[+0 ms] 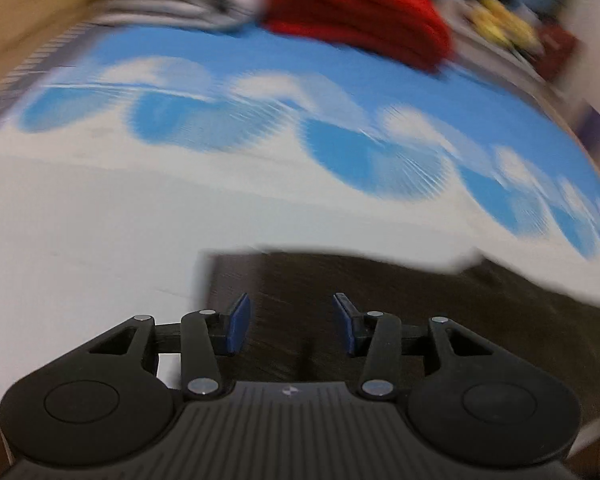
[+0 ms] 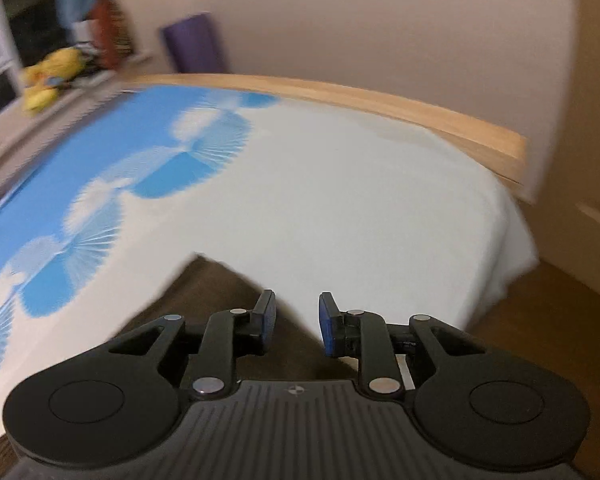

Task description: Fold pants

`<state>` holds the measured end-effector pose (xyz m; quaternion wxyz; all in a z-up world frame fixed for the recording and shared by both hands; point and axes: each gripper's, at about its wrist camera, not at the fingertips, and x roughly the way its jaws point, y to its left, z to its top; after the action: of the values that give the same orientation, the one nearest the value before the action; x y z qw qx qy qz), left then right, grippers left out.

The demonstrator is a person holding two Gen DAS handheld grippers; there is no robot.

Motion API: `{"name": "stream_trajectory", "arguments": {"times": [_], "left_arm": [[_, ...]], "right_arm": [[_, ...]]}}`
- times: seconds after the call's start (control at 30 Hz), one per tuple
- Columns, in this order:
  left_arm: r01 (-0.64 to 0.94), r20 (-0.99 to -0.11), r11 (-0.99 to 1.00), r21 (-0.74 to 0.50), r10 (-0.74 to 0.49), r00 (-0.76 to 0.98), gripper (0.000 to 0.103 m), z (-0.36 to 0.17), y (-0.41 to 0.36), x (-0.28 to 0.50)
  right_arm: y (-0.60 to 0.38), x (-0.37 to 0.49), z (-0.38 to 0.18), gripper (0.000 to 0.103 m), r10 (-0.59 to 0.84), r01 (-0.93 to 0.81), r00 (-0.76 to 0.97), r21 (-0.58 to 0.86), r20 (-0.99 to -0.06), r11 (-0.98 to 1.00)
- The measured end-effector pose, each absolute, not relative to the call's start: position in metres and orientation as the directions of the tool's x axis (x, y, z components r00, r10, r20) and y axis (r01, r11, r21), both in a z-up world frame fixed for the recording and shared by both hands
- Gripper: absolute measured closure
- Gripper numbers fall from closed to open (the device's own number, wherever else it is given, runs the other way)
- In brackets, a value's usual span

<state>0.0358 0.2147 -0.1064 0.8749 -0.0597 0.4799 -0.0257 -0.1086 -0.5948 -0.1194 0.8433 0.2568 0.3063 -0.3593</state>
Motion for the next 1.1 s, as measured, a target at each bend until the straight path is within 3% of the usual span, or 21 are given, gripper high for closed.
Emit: {"name": "stream_trajectory", "arguments": {"times": [0.1, 0.13, 0.2, 0.4, 0.47, 0.53, 0.7, 0.87, 1.0, 1.1], "left_arm": [[0.068, -0.949, 0.998, 0.009, -0.013, 0.316, 0.047, -0.150, 0.192, 0.041], [0.081, -0.974, 0.994, 0.069, 0.050, 0.220, 0.050, -0.170, 0.188, 0.042], [0.123, -0.973, 0.988, 0.089, 0.060, 0.225, 0.049, -0.171, 0.183, 0.042], [0.000, -0.959, 1.000, 0.031, 0.030, 0.283, 0.048, -0.154, 0.196, 0.047], [-0.003, -0.956, 0.999, 0.052, 0.051, 0.287, 0.048, -0.152, 0.190, 0.052], [-0.005, -0.954, 0.998, 0.066, 0.065, 0.293, 0.048, -0.152, 0.187, 0.061], [-0.026, -0.940, 0.998, 0.063, 0.068, 0.335, 0.048, -0.143, 0.187, 0.069], [-0.030, -0.937, 0.998, 0.058, 0.065, 0.343, 0.048, -0.143, 0.189, 0.073], [-0.045, -0.932, 0.999, 0.031, 0.045, 0.361, 0.049, -0.140, 0.201, 0.066], [-0.048, -0.927, 0.999, 0.010, 0.028, 0.374, 0.049, -0.136, 0.207, 0.060]], "right_arm": [[-0.602, -0.088, -0.129, 0.075, -0.354, 0.717, 0.612, 0.308, -0.707, 0.625], [-0.605, -0.082, -0.131, 0.067, -0.344, 0.703, 0.626, 0.314, -0.700, 0.639], [-0.607, -0.065, -0.138, 0.053, -0.358, 0.691, 0.610, 0.254, -0.707, 0.677], [-0.620, -0.037, -0.164, 0.052, -0.374, 0.703, 0.529, 0.147, -0.762, 0.696], [-0.622, -0.030, -0.174, 0.053, -0.362, 0.703, 0.510, 0.135, -0.781, 0.699], [-0.623, -0.023, -0.179, 0.088, -0.325, 0.679, 0.523, 0.155, -0.788, 0.718], [-0.618, -0.026, -0.150, 0.096, -0.435, 0.668, 0.653, 0.201, -0.620, 0.717], [-0.620, -0.015, -0.175, 0.090, -0.463, 0.762, 0.458, 0.068, -0.759, 0.644], [-0.594, -0.016, -0.139, 0.080, -0.640, 0.830, 0.413, -0.021, -0.648, 0.557], [-0.558, -0.008, -0.109, 0.080, -0.628, 0.792, 0.515, 0.043, -0.584, 0.609]]}}
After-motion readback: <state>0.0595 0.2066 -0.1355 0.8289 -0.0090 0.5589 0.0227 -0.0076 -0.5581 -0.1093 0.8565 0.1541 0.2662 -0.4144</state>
